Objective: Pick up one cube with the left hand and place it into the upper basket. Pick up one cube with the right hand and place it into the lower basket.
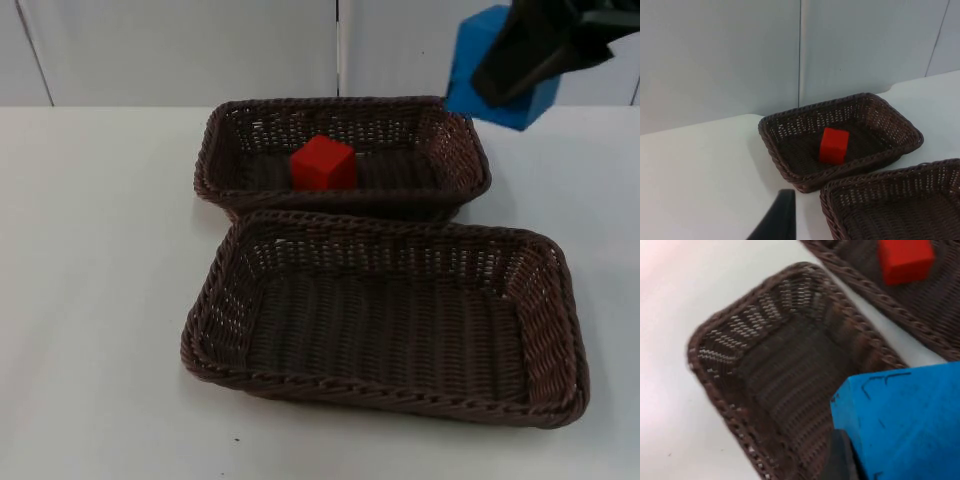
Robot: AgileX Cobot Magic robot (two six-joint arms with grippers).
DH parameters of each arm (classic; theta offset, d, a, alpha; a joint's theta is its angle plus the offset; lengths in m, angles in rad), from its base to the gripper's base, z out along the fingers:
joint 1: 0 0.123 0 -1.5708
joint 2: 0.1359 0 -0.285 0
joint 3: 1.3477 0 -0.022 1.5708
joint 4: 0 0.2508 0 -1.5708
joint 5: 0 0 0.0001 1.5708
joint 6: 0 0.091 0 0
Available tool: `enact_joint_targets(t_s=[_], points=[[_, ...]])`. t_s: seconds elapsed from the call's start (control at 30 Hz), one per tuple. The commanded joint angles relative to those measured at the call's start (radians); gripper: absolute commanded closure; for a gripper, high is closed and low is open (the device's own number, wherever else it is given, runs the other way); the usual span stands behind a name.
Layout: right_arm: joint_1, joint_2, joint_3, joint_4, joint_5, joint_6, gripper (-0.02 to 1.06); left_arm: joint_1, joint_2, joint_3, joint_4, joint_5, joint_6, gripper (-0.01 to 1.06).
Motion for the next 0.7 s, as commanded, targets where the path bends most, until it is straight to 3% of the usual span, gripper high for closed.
enact_joint_targets(t_s=[0.0,0.67], points=[[0.045,-0.002,0.001,-0.002,-0.004,-0.023,1.05,-0.004,-0.007,0.004,0.000,-0.010,-0.003,0.08],[0.071,0.138,0.003,-0.004,-0.022,-0.038,1.05,-0.004,-0.007,0.004,0.000,-0.010,-0.003,0.08]])
